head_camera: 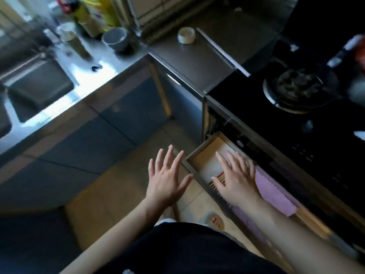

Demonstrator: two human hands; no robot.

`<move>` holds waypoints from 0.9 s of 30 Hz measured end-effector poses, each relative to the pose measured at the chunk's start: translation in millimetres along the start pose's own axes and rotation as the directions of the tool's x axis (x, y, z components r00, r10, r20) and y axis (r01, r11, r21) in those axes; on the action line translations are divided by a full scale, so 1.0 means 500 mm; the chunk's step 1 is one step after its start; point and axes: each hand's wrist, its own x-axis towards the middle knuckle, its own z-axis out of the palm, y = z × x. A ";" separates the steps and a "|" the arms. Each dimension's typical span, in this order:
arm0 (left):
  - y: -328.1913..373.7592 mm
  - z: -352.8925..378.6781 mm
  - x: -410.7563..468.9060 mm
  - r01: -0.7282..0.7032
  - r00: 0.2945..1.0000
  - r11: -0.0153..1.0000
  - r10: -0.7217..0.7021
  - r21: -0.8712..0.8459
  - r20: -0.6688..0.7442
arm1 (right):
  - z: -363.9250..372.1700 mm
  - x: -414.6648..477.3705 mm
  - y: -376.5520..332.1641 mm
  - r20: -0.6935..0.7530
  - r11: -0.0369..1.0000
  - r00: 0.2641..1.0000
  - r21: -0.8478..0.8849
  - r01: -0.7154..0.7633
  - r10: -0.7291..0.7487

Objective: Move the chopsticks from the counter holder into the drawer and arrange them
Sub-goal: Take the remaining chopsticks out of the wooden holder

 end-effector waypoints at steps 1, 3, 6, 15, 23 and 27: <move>-0.018 -0.008 -0.011 0.039 0.999 0.999 -0.040 -0.007 -0.018 | -0.005 0.009 -0.026 0.015 0.999 0.999 0.004 0.038 -0.038; -0.061 -0.023 -0.030 0.133 0.990 0.990 -0.135 -0.041 -0.051 | -0.013 0.024 -0.083 0.053 0.993 0.991 0.006 0.121 -0.121; -0.137 -0.050 -0.059 0.258 0.959 0.961 -0.268 -0.101 -0.090 | -0.014 0.041 -0.172 0.077 0.969 0.967 -0.004 0.245 -0.244; -0.449 -0.108 -0.198 0.537 0.817 0.812 -0.568 -0.228 -0.100 | 0.066 0.078 -0.532 0.159 0.846 0.843 -0.071 0.529 -0.514; -0.747 -0.136 -0.345 0.659 0.710 0.692 -0.702 -0.294 -0.062 | 0.173 0.078 -0.880 0.235 0.746 0.745 -0.101 0.658 -0.625; -0.870 -0.141 -0.400 0.684 0.653 0.629 -0.754 -0.369 -0.073 | 0.220 0.082 -1.036 0.262 0.670 0.678 -0.132 0.730 -0.687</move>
